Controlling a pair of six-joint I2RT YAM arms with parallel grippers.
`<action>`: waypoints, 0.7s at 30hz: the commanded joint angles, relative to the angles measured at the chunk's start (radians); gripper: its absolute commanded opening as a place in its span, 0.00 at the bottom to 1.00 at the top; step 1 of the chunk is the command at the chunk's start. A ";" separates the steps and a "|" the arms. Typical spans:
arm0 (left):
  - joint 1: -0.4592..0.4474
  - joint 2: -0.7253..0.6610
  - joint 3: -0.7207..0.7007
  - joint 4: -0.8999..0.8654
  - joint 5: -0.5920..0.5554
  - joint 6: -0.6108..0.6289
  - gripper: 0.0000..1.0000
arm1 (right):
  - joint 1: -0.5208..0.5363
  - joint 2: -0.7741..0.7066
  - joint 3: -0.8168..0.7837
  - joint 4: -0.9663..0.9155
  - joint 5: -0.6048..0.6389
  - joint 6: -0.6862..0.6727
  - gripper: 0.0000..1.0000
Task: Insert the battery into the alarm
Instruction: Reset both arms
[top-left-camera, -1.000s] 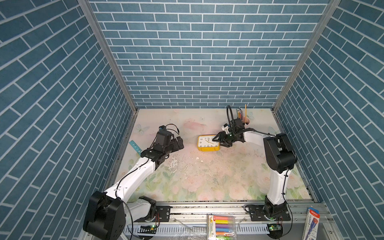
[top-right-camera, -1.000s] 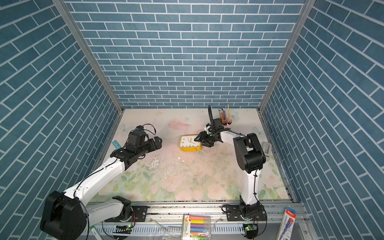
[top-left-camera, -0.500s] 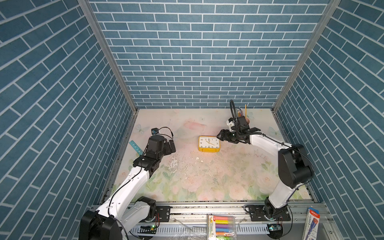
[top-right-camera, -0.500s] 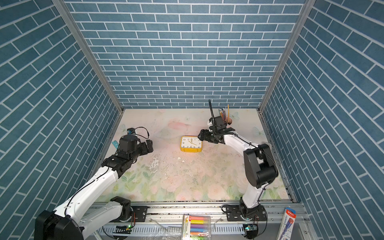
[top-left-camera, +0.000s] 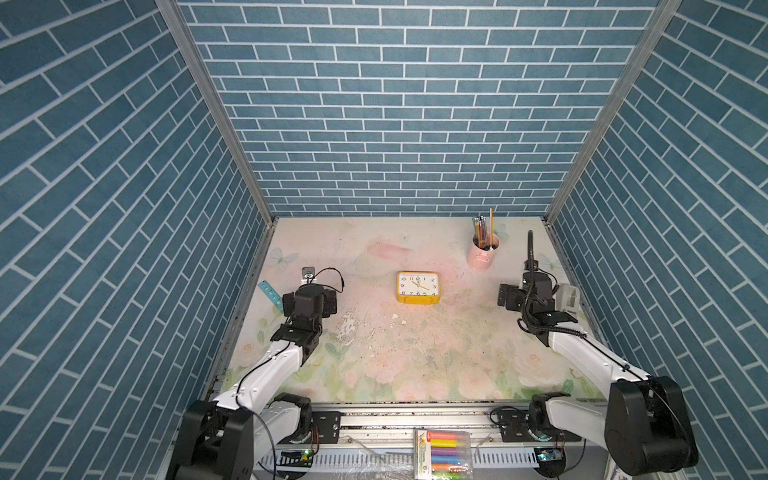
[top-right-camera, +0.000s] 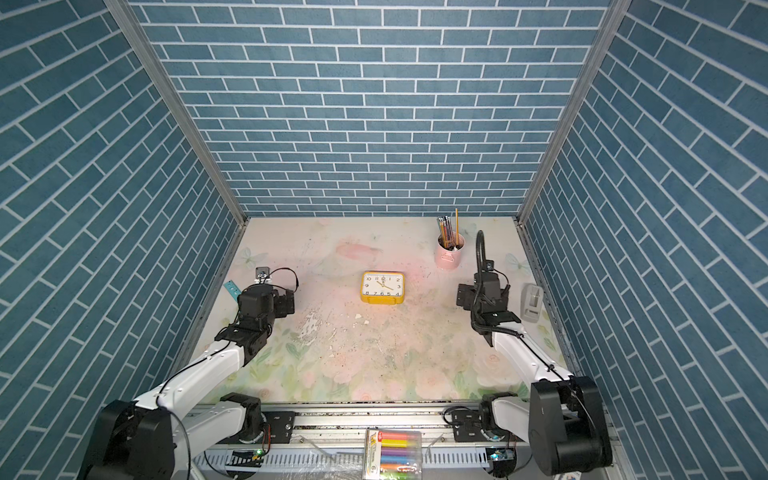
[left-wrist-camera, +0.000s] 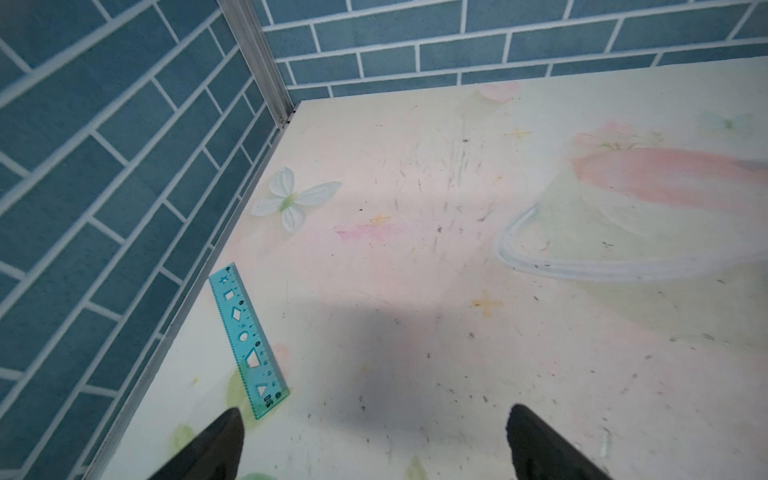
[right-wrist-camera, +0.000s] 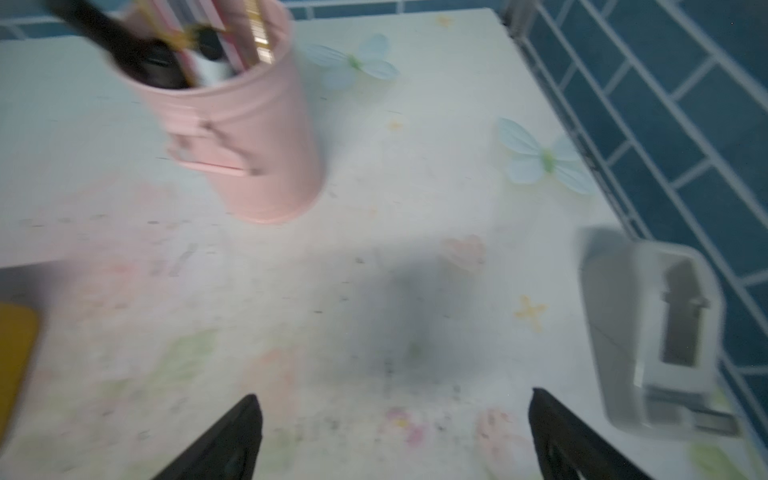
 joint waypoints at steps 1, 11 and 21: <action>0.060 0.055 -0.093 0.279 0.001 0.052 1.00 | -0.082 0.027 -0.081 0.283 0.004 -0.095 0.99; 0.156 0.240 -0.055 0.529 0.239 0.077 0.99 | -0.134 0.174 -0.167 0.662 -0.177 -0.142 0.99; 0.160 0.444 -0.106 0.829 0.259 0.107 1.00 | -0.138 0.355 -0.176 0.843 -0.266 -0.187 0.99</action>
